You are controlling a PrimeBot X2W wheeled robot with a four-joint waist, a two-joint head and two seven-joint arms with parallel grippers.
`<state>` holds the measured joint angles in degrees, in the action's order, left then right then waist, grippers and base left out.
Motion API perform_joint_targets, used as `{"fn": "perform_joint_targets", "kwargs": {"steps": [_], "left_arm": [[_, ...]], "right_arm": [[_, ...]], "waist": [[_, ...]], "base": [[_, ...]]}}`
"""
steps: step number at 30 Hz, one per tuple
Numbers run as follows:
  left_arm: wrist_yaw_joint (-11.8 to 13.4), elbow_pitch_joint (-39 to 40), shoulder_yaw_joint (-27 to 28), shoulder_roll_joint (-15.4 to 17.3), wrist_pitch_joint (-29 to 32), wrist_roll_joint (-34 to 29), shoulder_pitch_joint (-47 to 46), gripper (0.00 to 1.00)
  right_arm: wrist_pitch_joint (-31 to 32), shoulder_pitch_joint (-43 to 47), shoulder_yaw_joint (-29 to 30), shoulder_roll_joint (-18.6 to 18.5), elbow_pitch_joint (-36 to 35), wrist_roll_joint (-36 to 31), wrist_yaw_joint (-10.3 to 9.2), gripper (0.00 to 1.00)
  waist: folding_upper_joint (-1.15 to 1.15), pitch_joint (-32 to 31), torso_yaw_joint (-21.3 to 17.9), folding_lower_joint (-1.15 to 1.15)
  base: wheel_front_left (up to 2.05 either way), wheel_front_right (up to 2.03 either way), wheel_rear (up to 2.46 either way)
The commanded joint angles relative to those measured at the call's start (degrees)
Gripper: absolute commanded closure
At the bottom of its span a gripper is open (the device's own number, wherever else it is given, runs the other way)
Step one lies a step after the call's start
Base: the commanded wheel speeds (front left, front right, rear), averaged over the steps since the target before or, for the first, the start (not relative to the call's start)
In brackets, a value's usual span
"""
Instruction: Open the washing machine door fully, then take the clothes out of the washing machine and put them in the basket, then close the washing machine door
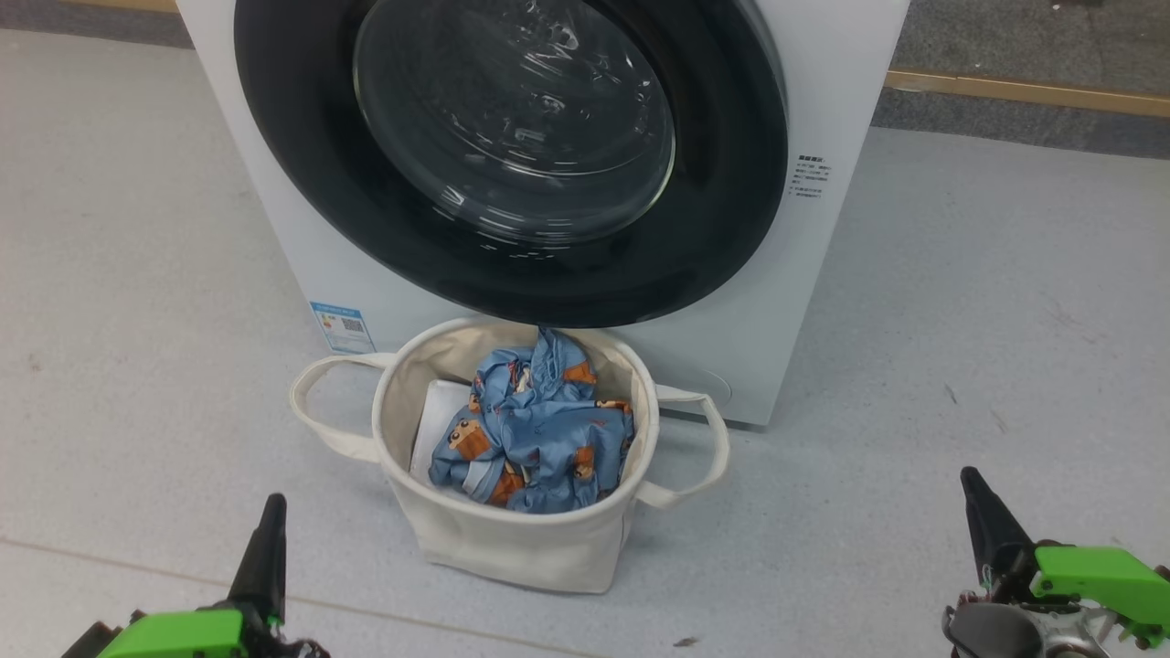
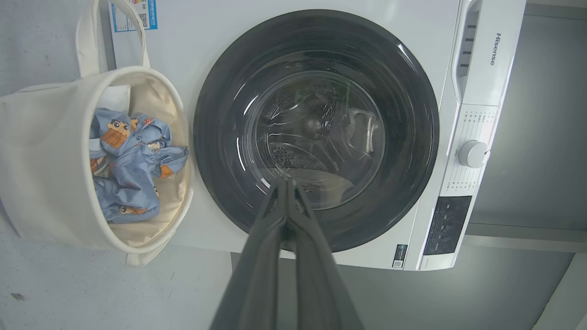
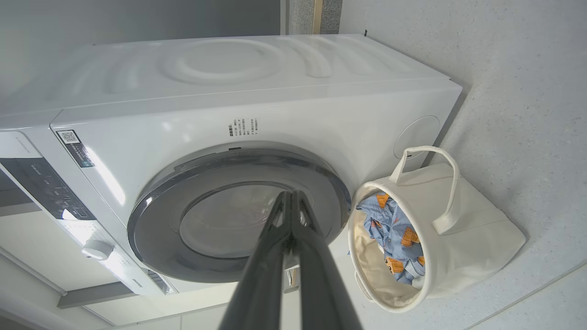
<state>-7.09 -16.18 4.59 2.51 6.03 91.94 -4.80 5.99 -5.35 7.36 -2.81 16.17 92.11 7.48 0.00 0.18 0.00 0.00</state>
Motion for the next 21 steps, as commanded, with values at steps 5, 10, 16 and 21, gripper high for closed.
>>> {"fn": "perform_joint_targets", "kwargs": {"steps": [5,10,16,21], "left_arm": [[-0.4,2.13,1.94,0.37,0.47,0.22,-1.39,1.0],[-0.4,2.13,1.94,0.37,0.46,0.22,-1.39,1.0],[-0.4,2.13,1.94,0.37,0.46,0.22,-1.39,1.0],[-0.4,2.13,1.94,0.37,0.46,0.23,-1.39,1.0]], "right_arm": [[0.4,-0.82,-0.95,-0.19,-2.15,0.15,0.01,1.0],[0.41,-0.82,-0.94,-0.18,-2.15,0.14,0.01,1.0],[0.43,-0.82,-0.92,-0.17,-2.15,0.13,0.01,1.0],[0.43,-0.82,-0.91,-0.16,-2.15,0.12,0.01,1.0]], "waist": [[0.0,0.0,0.0,0.0],[0.0,0.0,0.0,0.0],[0.0,0.0,0.0,0.0],[0.0,0.0,0.0,0.0]], "base": [[0.0,0.0,0.0],[0.0,0.0,0.0],[0.0,0.0,0.0],[0.0,0.0,0.0]]}}
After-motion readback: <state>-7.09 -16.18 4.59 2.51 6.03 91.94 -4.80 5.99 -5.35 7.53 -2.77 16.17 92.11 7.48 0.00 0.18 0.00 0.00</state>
